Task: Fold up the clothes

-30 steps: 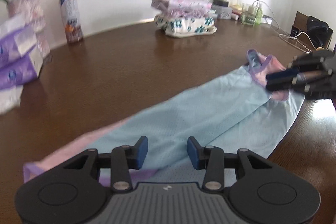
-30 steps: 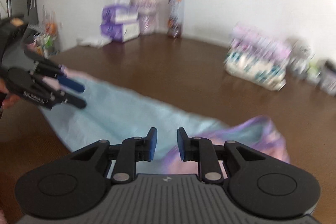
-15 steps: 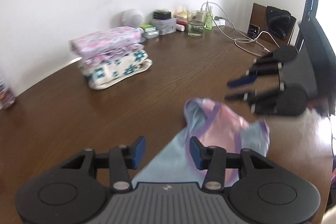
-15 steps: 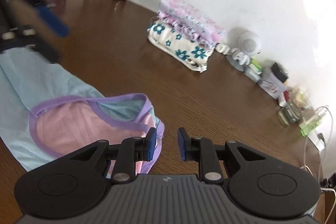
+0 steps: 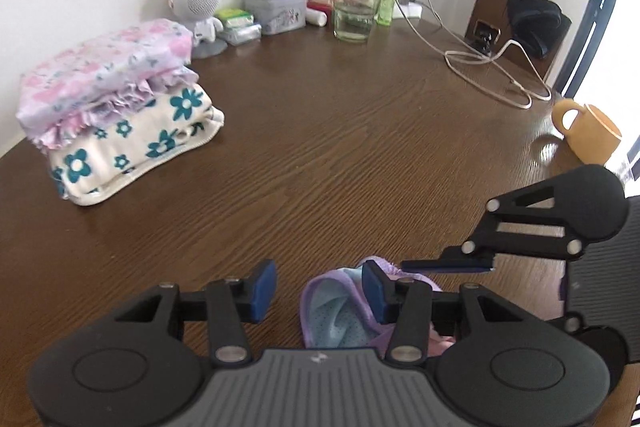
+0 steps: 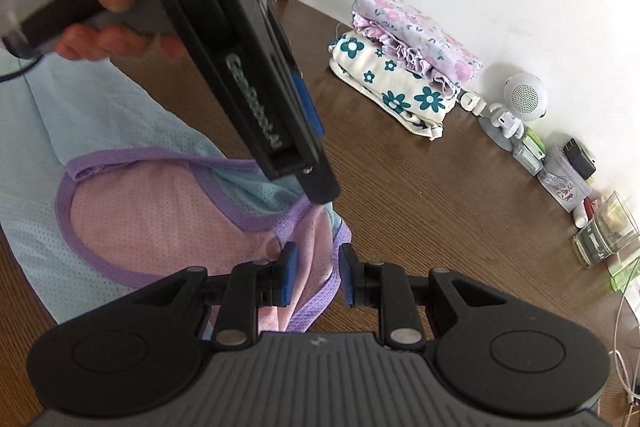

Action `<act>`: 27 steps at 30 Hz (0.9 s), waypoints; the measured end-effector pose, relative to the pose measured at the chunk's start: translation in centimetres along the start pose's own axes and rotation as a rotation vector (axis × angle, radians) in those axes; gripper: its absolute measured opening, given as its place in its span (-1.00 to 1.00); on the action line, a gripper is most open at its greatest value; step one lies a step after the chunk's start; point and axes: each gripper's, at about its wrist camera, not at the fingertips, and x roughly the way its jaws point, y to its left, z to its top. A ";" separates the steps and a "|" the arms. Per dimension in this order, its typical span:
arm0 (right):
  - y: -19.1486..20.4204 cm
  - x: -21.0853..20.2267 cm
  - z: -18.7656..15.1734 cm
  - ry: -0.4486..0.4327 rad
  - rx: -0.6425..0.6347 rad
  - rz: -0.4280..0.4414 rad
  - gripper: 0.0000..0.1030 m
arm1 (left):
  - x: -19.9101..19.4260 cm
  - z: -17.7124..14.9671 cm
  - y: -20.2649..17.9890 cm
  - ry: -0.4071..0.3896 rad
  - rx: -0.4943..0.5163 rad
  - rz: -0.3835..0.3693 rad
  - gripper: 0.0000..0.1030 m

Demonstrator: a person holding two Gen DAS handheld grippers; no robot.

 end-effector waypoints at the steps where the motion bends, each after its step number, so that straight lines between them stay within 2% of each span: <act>1: -0.1 -0.2 -0.1 -0.007 0.002 0.001 -0.59 | 0.2 0.0 0.2 0.008 -0.003 -0.014 -0.19; 2: -0.1 -0.3 -0.2 -0.015 0.004 0.003 -0.59 | 0.4 0.0 0.4 0.015 -0.005 -0.034 -0.33; 3: -0.2 -0.5 -0.3 -0.022 0.006 0.004 -0.59 | 0.5 0.0 0.5 0.019 -0.007 -0.058 -0.65; 5: -0.3 -0.9 -0.4 -0.032 0.008 0.001 -0.56 | 0.6 -0.2 0.7 0.024 -0.009 -0.115 -0.95; 6: -0.4 -1.1 -0.5 -0.032 0.008 -0.002 -0.55 | 0.5 -0.3 0.6 0.020 0.002 -0.125 -0.95; 11: -1.3 -2.2 -0.9 -0.017 0.005 -0.015 -0.55 | -1.5 -1.7 -2.2 -0.095 0.186 -0.047 -0.96; 17: -1.1 -3.5 -1.0 -0.008 -0.088 -0.022 -0.55 | -4.3 -5.1 -7.2 -0.267 0.557 0.041 -0.96; 19: -0.6 -3.6 -0.9 -0.004 -0.150 -0.026 -0.55 | -4.7 -6.4 -8.7 -0.301 0.676 0.061 -0.96; 22: 0.3 -3.4 -0.6 0.006 -0.272 -0.046 -0.50 | -4.3 -8.3 -10.4 -0.303 0.823 0.105 -0.96; 24: 1.1 -3.5 -0.6 0.014 -0.372 -0.049 -0.40 | -3.9 -9.4 -11.2 -0.299 0.906 0.134 -0.95; 27: 2.5 -4.1 -0.7 0.018 -0.527 -0.050 -0.35 | -3.5 -10.8 -11.9 -0.306 1.010 0.139 -0.95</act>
